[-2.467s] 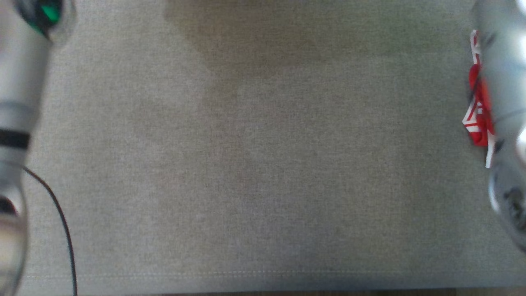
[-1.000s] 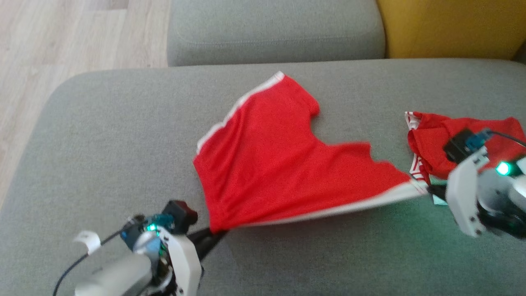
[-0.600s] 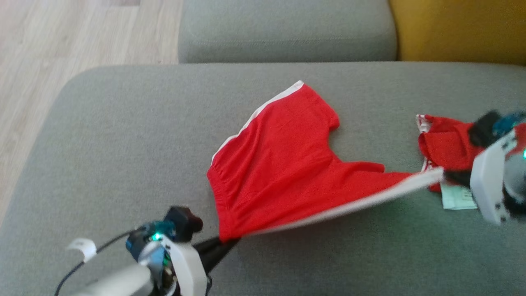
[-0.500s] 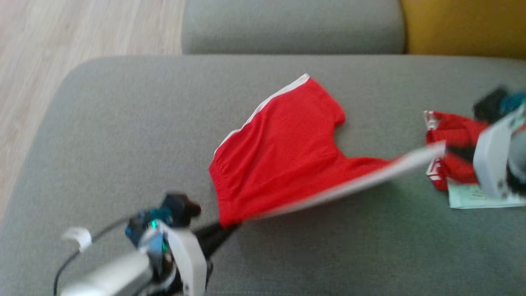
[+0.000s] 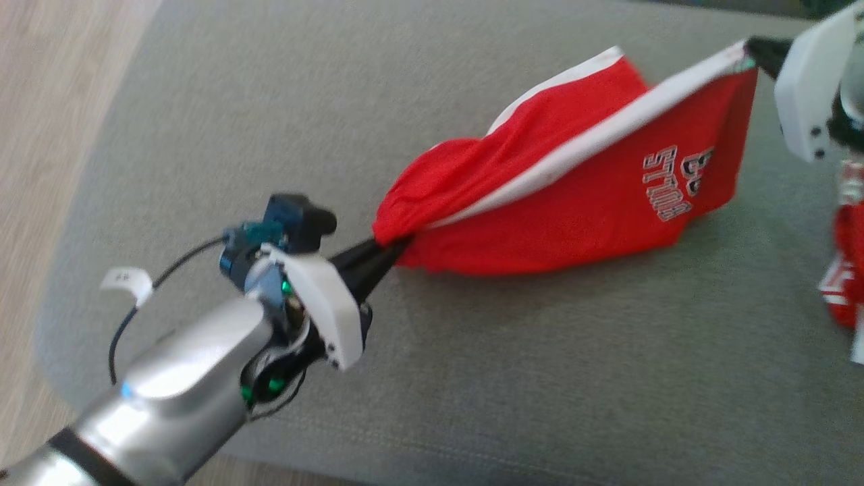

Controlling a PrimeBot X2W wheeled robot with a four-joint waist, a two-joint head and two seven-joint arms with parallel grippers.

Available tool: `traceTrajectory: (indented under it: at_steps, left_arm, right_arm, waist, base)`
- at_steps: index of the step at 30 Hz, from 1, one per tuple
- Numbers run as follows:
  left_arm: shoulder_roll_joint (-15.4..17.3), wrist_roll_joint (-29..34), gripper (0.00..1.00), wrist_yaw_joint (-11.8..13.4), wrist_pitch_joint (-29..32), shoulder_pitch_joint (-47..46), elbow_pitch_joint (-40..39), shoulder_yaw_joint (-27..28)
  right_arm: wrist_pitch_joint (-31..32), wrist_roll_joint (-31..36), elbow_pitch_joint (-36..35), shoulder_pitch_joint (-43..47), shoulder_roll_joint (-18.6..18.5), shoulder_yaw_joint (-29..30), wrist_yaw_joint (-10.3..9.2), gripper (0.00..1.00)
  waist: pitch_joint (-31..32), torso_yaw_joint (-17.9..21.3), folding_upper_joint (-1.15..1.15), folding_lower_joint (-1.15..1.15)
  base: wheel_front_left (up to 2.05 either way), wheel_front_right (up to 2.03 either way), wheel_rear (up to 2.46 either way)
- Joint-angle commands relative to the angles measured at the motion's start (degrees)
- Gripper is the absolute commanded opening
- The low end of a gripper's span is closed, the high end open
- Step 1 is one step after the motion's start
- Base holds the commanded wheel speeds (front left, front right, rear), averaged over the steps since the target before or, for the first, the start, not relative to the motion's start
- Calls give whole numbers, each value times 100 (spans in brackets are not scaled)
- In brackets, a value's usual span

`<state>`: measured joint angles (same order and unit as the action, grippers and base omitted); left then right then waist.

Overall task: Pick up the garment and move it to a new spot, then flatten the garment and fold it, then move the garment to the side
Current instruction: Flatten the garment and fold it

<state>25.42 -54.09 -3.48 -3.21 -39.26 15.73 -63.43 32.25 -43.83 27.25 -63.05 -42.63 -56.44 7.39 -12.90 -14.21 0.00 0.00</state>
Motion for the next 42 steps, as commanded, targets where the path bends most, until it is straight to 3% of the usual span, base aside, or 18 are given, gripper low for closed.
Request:
traceTrajectory:
  at_steps: [1, 16, 17, 18, 19, 28, 33, 36, 42]
  left_arm:
    - [66, -33, 0, -39, -103, -414, 30, 332]
    - [-808, -122, 0, -350, -544, -1161, 1705, 316]
    - [-835, -119, 29, -357, -576, -1190, 1794, 303]
    - [-862, -111, 94, -362, -611, -1217, 1881, 293]
    - [-888, -110, 100, -366, -637, -1239, 1966, 282]
    - [-974, -215, 100, -391, -993, -1276, 2404, 385]
    - [-913, -248, 100, -236, -1129, -1186, 2424, 702]
    - [-841, -229, 100, -27, -1169, -1024, 2255, 1061]
    - [-703, 201, 100, 449, -1176, -258, 1291, 2311]
  right_arm:
    - [-73, 94, 36, -171, 32, 21, 10, 0]
    - [-913, 469, 1370, -1115, 599, -625, 10, 0]
    - [-969, 482, 1452, -1144, 633, -672, 10, 0]
    - [-1044, 512, 1532, -1175, 668, -720, 10, 33]
    - [-1127, 520, 1610, -1194, 713, -752, 10, 100]
    - [-2206, 669, 2534, -1180, 1158, -632, 10, 100]
    - [-2827, 589, 3049, -1010, 1420, -221, 10, 100]
    - [-3356, 561, 3300, -816, 1646, 52, 10, 100]
    - [-4288, 450, 3667, -381, 2049, 633, 10, 100]
  waist:
    - [-354, -316, 0, 0]
    - [-1037, -671, 0, 0]
    - [-1059, -667, 0, 0]
    - [-1076, -662, 0, 0]
    - [-1088, -653, 0, 0]
    - [-929, -442, 0, 0]
    - [-680, -242, 0, 0]
    - [-462, -48, 0, 0]
    - [-28, 366, 0, 0]
  base:
    - [0, 0, 0]
    - [0, 0, 0]
    - [0, 0, 0]
    - [0, 0, 0]
    - [0, 0, 0]
    - [0, 0, 0]
    - [0, 0, 0]
    - [0, 0, 0]
    - [0, 0, 0]
